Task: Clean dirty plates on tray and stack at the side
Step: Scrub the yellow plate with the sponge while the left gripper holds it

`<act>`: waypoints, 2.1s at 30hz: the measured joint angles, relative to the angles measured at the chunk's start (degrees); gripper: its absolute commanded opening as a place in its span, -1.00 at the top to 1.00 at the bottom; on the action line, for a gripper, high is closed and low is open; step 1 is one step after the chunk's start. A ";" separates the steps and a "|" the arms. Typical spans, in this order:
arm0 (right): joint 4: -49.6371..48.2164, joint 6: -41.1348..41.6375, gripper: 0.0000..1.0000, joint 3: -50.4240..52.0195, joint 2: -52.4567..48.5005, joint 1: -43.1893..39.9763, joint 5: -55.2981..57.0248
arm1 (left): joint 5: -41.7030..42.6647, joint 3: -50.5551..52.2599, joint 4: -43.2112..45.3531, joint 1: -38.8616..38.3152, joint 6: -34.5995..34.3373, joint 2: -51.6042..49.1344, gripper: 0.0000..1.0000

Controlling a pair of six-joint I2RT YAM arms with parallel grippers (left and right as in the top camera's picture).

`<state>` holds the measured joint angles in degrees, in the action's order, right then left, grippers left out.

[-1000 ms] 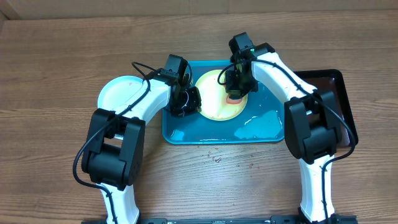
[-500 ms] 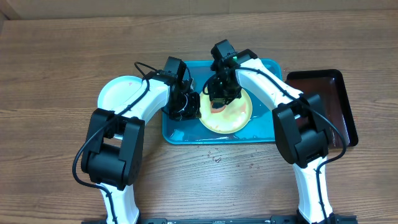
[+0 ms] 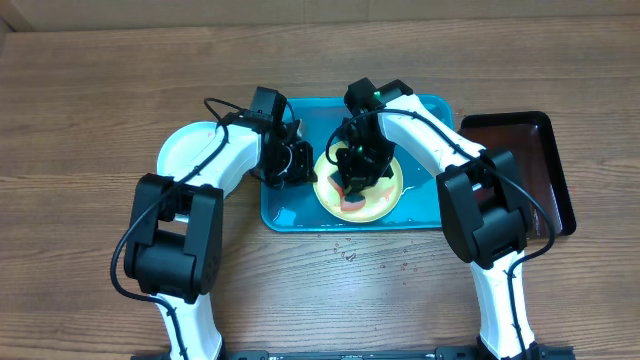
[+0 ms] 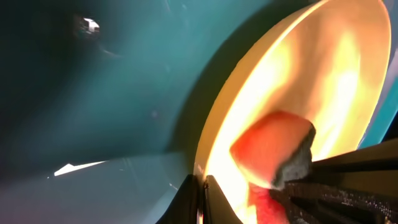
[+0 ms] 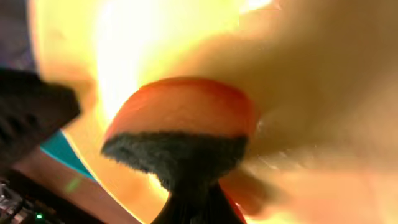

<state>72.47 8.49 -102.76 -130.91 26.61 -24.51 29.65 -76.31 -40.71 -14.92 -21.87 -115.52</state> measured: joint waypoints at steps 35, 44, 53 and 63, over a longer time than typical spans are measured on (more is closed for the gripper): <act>-12.26 10.19 0.92 -0.11 0.04 -5.20 14.45 | -15.10 -0.02 10.08 -4.04 -13.90 0.00 -0.02; -11.76 10.47 0.92 -0.11 0.02 -5.18 14.25 | -19.17 -0.31 14.53 -7.26 -16.46 -1.44 0.48; -10.73 10.73 0.92 -0.13 0.04 -5.20 14.29 | -20.04 -0.52 14.91 -6.47 -18.51 -2.40 0.92; -13.16 10.56 0.92 0.24 0.02 -3.41 3.87 | -18.75 -0.52 15.17 -6.32 -18.05 -2.40 0.92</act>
<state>59.31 19.05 -102.52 -130.89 23.20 -20.64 10.90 -76.84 -25.54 -21.23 -39.92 -117.93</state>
